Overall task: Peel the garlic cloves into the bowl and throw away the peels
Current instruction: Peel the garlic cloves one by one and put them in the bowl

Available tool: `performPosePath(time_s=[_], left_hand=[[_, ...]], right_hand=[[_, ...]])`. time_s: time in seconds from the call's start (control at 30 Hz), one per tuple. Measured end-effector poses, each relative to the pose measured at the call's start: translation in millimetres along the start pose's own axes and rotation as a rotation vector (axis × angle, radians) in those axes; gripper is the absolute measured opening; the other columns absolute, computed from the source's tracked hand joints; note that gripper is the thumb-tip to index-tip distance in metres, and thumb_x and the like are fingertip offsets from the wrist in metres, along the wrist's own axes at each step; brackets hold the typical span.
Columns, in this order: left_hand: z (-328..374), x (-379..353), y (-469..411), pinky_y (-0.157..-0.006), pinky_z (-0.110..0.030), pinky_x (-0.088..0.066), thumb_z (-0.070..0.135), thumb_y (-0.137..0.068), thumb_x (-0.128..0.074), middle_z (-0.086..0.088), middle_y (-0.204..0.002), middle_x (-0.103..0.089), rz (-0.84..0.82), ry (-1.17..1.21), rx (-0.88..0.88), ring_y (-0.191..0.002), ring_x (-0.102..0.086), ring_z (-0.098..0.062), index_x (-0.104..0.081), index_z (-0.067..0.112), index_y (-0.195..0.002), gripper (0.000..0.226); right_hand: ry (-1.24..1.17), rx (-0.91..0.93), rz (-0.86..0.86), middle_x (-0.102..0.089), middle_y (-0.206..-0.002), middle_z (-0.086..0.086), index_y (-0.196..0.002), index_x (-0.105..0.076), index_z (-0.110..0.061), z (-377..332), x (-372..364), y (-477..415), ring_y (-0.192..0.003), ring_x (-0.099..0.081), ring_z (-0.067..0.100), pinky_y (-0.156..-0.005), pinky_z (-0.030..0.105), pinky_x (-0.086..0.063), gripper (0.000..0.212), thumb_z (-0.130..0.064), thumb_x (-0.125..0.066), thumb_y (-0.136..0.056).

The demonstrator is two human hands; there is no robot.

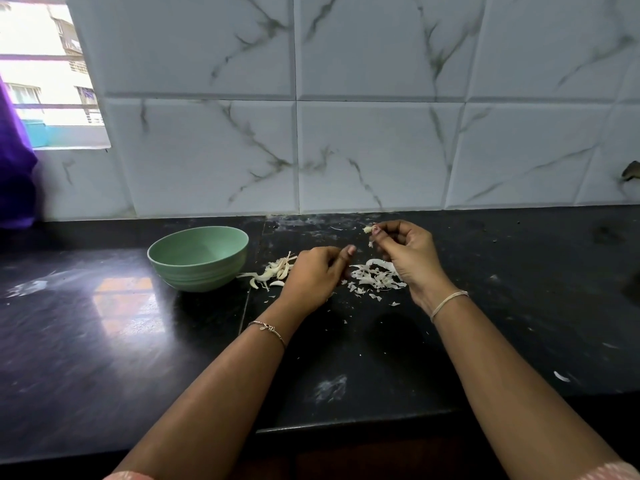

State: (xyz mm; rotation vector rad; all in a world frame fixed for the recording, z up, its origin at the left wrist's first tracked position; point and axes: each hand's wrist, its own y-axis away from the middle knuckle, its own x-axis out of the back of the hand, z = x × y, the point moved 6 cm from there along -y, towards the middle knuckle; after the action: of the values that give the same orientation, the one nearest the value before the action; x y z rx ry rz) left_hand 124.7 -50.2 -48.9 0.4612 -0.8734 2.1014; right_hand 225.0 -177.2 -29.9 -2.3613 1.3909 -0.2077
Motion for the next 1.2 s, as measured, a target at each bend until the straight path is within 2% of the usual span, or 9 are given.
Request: performPosePath(time_s=[0.07, 0.13, 0.27, 0.37, 0.53, 0.87, 1.0, 1.13, 1.2], left_hand=[[-1.0, -1.6, -1.4, -0.056, -0.035, -0.052, 0.041, -0.097, -0.053, -0.004, -0.070, -0.070, -0.005, 0.000, -0.005, -0.061, -0.066, -0.022, -0.058, 0.023, -0.069, 0.034], [0.8, -4.0, -0.9, -0.052, -0.020, -0.048, 0.021, -0.098, -0.056, -0.001, -0.074, -0.070, -0.017, 0.046, -0.014, -0.060, -0.066, -0.009, -0.060, 0.024, -0.081, 0.018], [0.9, -5.4, -4.7, -0.084, -0.022, -0.054, 0.010, -0.096, -0.058, 0.002, -0.103, -0.073, -0.037, 0.204, -0.044, -0.091, -0.069, -0.009, -0.067, 0.017, -0.113, 0.021], [4.2, -8.8, -2.6, -0.070, -0.022, -0.053, 0.026, -0.096, -0.060, 0.000, -0.090, -0.074, -0.095, 0.439, 0.043, -0.079, -0.070, -0.016, -0.068, 0.014, -0.101, 0.015], [2.1, -12.7, 0.8, -0.058, -0.017, -0.051, 0.009, -0.090, -0.067, 0.000, -0.071, -0.070, -0.081, 0.738, 0.151, -0.060, -0.062, -0.009, -0.065, 0.007, -0.091, 0.003], [-0.2, -12.7, -4.0, -0.062, -0.018, -0.049, 0.019, -0.100, -0.053, -0.003, -0.086, -0.069, -0.116, 0.661, 0.217, -0.070, -0.060, -0.010, -0.067, 0.001, -0.106, 0.024], [2.8, -9.3, -15.7, -0.067, -0.033, -0.049, 0.038, -0.099, -0.051, 0.002, -0.071, -0.069, -0.051, 0.557, 0.244, -0.067, -0.056, -0.018, -0.069, 0.008, -0.083, 0.038], [2.3, -10.0, -21.7, -0.077, -0.032, -0.054, 0.017, -0.084, -0.076, 0.003, -0.081, -0.068, 0.018, 0.384, 0.163, -0.072, -0.061, -0.014, -0.065, 0.018, -0.084, 0.010], [2.5, -15.2, -21.9, -0.081, -0.030, -0.057, 0.002, -0.078, -0.078, 0.003, -0.086, -0.067, 0.017, 0.394, 0.138, -0.078, -0.063, -0.012, -0.062, 0.020, -0.087, 0.026]], right_hand=[[0.034, 0.015, -0.011, -0.069, -0.076, 0.001, -0.092, -0.067, -0.008, 0.0, -1.5, -0.6, -0.063, -0.063, -0.002, -0.063, 0.013, -0.048, 0.002, -0.006, -0.066, -0.090], [0.074, 0.033, -0.028, -0.070, -0.074, -0.002, -0.086, -0.066, -0.014, -0.8, -3.5, 0.1, -0.064, -0.065, 0.002, -0.068, 0.016, -0.051, 0.009, -0.007, -0.066, -0.091], [0.164, 0.073, -0.063, -0.071, -0.072, -0.005, -0.082, -0.065, -0.021, -0.3, -8.7, 0.6, -0.068, -0.068, 0.012, -0.075, 0.026, -0.054, 0.016, -0.007, -0.066, -0.090], [0.305, 0.151, -0.061, -0.071, -0.075, -0.006, -0.080, -0.065, -0.027, -2.1, -11.3, 1.4, -0.072, -0.068, 0.011, -0.072, 0.029, -0.056, 0.018, -0.011, -0.069, -0.088], [0.404, 0.261, -0.061, -0.069, -0.085, -0.002, -0.080, -0.067, -0.029, -4.6, -16.6, 3.0, -0.080, -0.065, 0.015, -0.072, 0.029, -0.055, 0.017, -0.014, -0.073, -0.084], [0.105, 0.119, 0.073, -0.068, -0.084, 0.003, -0.088, -0.064, -0.014, -2.3, 1.9, -3.2, -0.077, -0.061, 0.011, -0.073, 0.023, -0.050, 0.008, -0.007, -0.066, -0.091], [0.056, 0.089, 0.073, -0.070, -0.083, 0.002, -0.086, -0.065, -0.013, -1.1, 3.7, -2.7, -0.078, -0.066, 0.010, -0.069, 0.021, -0.052, 0.010, -0.003, -0.068, -0.088], [-0.022, 0.016, 0.087, -0.068, -0.082, 0.003, -0.087, -0.062, -0.013, 4.5, 6.5, -4.7, -0.073, -0.060, 0.011, -0.056, 0.015, -0.049, 0.011, -0.003, -0.066, -0.089], [-0.033, 0.000, 0.083, -0.068, -0.081, 0.002, -0.088, -0.060, -0.013, 6.5, 6.9, -5.5, -0.067, -0.058, 0.006, -0.055, 0.013, -0.047, 0.011, -0.003, -0.064, -0.091]])
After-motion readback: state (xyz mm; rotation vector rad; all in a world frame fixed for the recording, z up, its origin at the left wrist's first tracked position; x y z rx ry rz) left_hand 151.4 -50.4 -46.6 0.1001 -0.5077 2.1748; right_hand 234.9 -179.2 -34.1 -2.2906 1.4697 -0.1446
